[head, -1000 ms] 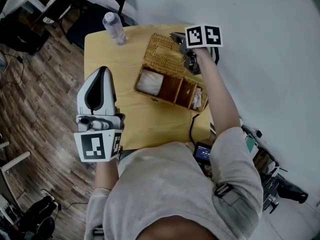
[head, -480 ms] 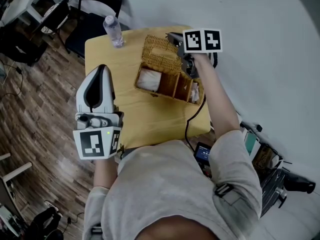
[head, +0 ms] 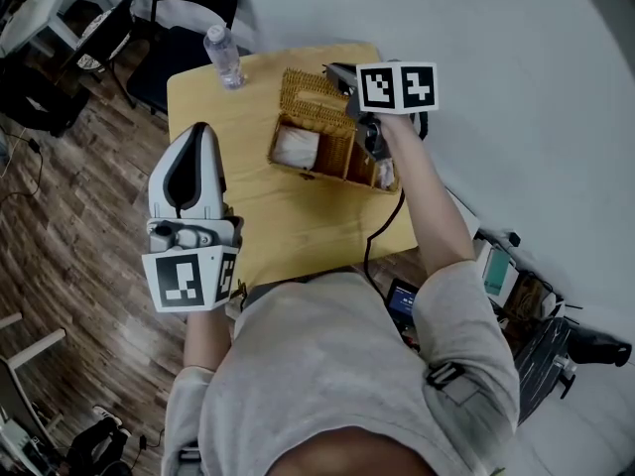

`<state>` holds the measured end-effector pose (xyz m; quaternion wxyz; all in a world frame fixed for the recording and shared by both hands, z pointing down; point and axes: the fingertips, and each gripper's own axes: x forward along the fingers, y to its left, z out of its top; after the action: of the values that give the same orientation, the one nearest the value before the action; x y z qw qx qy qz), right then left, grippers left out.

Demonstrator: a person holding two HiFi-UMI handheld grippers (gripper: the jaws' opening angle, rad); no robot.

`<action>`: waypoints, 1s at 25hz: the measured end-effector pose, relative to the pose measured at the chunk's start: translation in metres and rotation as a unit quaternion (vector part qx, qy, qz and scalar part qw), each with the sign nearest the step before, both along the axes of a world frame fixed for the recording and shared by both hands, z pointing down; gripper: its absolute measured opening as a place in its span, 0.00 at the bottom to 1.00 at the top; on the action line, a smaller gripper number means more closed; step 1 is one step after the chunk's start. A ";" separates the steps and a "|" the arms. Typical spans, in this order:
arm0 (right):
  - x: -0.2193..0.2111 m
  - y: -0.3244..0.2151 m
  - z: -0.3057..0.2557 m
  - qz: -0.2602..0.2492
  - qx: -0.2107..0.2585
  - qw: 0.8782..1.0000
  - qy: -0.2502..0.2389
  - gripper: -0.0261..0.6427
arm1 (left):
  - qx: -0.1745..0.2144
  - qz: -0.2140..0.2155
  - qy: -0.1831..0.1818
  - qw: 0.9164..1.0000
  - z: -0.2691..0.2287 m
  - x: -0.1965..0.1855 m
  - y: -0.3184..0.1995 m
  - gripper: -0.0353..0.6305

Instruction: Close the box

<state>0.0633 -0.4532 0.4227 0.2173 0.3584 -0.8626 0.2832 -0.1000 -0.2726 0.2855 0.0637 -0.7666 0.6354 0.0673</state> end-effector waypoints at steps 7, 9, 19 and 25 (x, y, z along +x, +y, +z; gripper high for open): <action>-0.004 0.029 -0.006 0.009 0.011 1.000 -0.003 0.07 | 0.005 0.009 0.004 1.000 -0.001 -0.010 0.022 0.14; -0.003 0.039 -0.006 0.012 0.012 1.000 -0.007 0.07 | 0.005 0.012 0.005 1.000 -0.001 -0.010 0.028 0.14; -0.005 0.083 0.000 0.020 0.018 1.000 -0.009 0.07 | 0.009 0.024 0.004 1.000 -0.003 -0.011 0.061 0.14; -0.009 0.103 0.009 0.025 0.017 1.000 -0.006 0.07 | 0.006 0.024 0.004 1.000 0.000 -0.016 0.079 0.14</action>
<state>0.0540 -0.3504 0.4313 0.1985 0.3815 -0.8596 0.2760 -0.1164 -0.1939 0.2854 0.0638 -0.7810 0.6166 0.0759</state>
